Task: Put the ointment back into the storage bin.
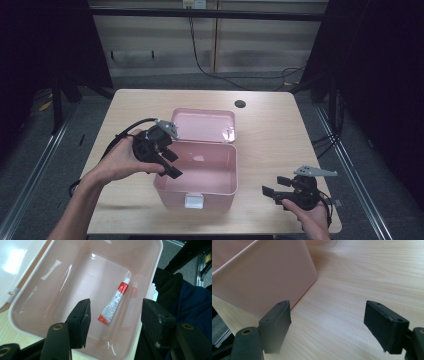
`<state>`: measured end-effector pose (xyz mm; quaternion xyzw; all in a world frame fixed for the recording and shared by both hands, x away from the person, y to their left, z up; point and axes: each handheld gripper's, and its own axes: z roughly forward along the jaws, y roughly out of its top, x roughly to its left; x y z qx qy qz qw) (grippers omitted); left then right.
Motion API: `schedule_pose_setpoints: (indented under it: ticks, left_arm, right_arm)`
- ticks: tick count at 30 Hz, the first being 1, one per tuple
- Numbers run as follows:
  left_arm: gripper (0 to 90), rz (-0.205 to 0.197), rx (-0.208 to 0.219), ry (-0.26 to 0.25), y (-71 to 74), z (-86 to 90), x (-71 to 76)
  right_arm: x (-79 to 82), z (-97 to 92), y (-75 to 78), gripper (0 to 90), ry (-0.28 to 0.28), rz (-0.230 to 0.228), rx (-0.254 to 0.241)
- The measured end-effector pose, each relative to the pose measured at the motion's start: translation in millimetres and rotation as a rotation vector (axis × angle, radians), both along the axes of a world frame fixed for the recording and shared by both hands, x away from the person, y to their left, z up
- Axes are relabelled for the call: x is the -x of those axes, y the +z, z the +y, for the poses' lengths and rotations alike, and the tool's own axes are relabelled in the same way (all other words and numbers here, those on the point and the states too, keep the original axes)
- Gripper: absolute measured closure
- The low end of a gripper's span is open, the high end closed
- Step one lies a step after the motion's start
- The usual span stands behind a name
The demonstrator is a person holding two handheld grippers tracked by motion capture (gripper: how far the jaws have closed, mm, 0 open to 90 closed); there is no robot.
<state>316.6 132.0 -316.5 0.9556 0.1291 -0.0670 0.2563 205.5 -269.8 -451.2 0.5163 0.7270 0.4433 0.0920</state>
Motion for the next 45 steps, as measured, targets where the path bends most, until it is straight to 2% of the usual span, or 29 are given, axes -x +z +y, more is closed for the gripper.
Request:
schedule_pose_setpoints:
  ticks: [2,3,4,5,7,12,13,17,19,20,21,22,24,25,29,32,34,37,44,45]
  left_arm:
    - [41.3,-0.001,0.006,0.006,0.7,2.1,0.1]
    - [41.3,-0.013,0.021,0.032,1.1,5.3,0.8]
    - [41.3,-0.013,0.021,0.032,1.1,5.3,0.8]
    - [41.3,-0.031,0.013,0.032,2.2,9.3,-1.0]
    - [41.3,-0.027,0.042,0.067,2.1,13.4,0.9]
    - [41.3,-0.030,0.052,0.092,2.3,25.9,0.8]
    - [41.3,-0.034,0.079,0.106,1.1,34.1,2.1]
    - [41.3,-0.033,0.080,0.110,-1.9,44.4,2.4]
    - [41.3,-0.029,0.090,0.135,-5.2,52.1,3.8]
    - [41.3,-0.039,0.076,0.124,-5.1,54.9,2.9]
    - [41.1,-0.037,0.092,0.148,-6.9,58.7,3.5]
    - [40.9,-0.038,0.100,0.149,-8.3,62.6,2.9]
    - [40.2,-0.046,0.096,0.151,-9.1,65.5,2.3]
    - [40.1,-0.032,0.108,0.188,-14.0,72.1,3.5]
    - [40.0,-0.025,0.130,0.211,-20.5,84.0,5.3]
    - [40.1,-0.025,0.118,0.214,-24.6,89.5,5.3]
    - [40.1,-0.013,0.126,0.232,-32.7,98.3,5.9]
    - [41.0,-0.010,0.104,0.279,-42.6,107.6,5.3]
    - [42.2,-0.008,0.134,0.314,-58.6,120.5,5.9]
    - [42.2,0.006,0.131,0.315,-64.8,121.5,6.0]
  right_arm:
    - [0.0,0.0,-0.1,21.3,-0.001,0.000,0.000]
    - [0.0,-0.1,-0.1,21.3,0.000,0.000,0.000]
    - [0.0,0.0,-0.1,21.3,0.000,0.001,0.000]
    - [-0.1,-0.1,-0.3,21.2,0.001,-0.001,0.002]
    - [-0.6,-0.2,-0.5,21.2,0.002,-0.001,0.003]
    - [-0.4,-0.5,-0.6,21.2,-0.001,0.001,0.001]
    - [-0.4,-0.5,-0.6,21.2,0.001,0.001,0.002]
    - [-0.6,-0.1,-0.9,21.1,0.004,-0.002,0.004]
    - [-0.7,-0.2,-0.9,21.1,0.003,-0.002,0.004]
    - [-0.6,-0.3,-0.8,21.1,0.001,0.001,0.004]
    - [-0.6,-0.4,-0.8,21.1,0.000,0.001,0.004]
    - [-0.6,-0.3,-0.7,21.0,-0.001,0.002,0.003]
    - [-0.5,-0.3,-0.7,21.1,-0.001,0.003,0.003]
    - [-0.8,-0.5,-1.0,21.0,0.000,0.000,0.003]
    - [-1.0,-0.1,-1.2,21.0,-0.001,0.001,0.004]
    - [-0.8,0.0,-1.0,21.0,-0.003,0.002,0.004]
    - [-0.9,-0.1,-1.1,21.0,-0.004,0.003,0.005]
    - [-0.9,0.2,-1.3,21.0,-0.005,0.004,0.005]
    - [-1.4,0.5,-1.5,21.0,-0.004,0.008,0.008]
    - [-1.5,0.6,-1.5,21.0,-0.004,0.008,0.008]
